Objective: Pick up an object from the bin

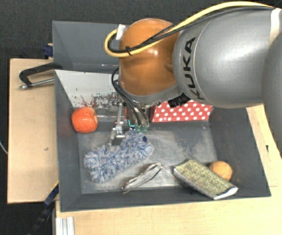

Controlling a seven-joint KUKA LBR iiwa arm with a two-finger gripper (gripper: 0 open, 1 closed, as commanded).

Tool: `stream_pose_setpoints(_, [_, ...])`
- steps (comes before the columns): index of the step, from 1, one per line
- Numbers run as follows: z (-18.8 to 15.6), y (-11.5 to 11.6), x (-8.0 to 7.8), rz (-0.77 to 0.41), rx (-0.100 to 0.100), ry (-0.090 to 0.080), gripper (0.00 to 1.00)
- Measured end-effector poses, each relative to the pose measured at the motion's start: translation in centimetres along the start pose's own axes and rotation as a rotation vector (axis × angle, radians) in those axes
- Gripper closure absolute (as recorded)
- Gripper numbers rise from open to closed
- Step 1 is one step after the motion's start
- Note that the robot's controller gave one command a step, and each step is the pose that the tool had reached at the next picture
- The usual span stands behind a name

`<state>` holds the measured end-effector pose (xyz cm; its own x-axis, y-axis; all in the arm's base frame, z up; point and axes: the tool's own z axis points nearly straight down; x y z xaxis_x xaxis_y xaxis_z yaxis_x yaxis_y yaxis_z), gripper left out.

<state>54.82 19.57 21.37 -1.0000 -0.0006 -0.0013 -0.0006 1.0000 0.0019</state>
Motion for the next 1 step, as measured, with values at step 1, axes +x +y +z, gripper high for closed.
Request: stream_pose_setpoints(1, [5.1,0.79,1.97,-0.021,-0.001,-0.005,0.0])
